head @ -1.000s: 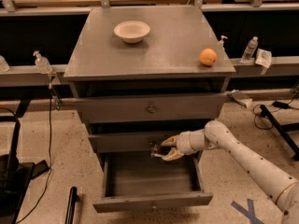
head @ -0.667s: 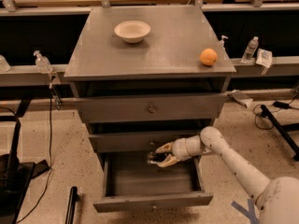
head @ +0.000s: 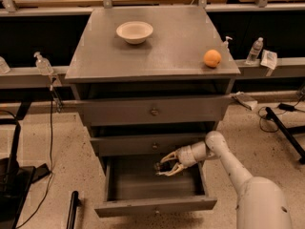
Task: Place rxbar chocolate into bottom drawer
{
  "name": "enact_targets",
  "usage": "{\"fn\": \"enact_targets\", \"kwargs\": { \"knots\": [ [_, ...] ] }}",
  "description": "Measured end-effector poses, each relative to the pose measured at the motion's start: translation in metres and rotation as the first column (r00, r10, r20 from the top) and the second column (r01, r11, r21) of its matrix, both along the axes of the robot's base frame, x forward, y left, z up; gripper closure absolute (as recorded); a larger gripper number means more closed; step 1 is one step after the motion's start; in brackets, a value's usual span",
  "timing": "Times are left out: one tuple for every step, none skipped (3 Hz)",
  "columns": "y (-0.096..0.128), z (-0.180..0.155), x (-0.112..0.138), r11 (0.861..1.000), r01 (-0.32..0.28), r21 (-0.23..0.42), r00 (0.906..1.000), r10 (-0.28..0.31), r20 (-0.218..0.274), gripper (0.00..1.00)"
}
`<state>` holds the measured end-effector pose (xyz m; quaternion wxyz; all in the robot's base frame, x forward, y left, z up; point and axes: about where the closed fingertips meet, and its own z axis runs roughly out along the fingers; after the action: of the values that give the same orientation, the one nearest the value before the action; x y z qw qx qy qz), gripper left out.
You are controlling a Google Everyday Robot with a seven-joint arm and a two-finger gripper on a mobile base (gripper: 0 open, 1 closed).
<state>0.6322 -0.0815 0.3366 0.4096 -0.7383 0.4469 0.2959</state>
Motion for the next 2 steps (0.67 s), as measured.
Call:
{"fn": "enact_targets", "kwargs": {
  "knots": [
    [-0.0086,-0.0014,0.0039,1.0,-0.018,0.001,0.9996,0.018,0.023,1.0],
    [-0.0083,-0.0092,0.0026,0.999,-0.005,0.044,0.9996,0.004,0.029,1.0]
  ]
}}
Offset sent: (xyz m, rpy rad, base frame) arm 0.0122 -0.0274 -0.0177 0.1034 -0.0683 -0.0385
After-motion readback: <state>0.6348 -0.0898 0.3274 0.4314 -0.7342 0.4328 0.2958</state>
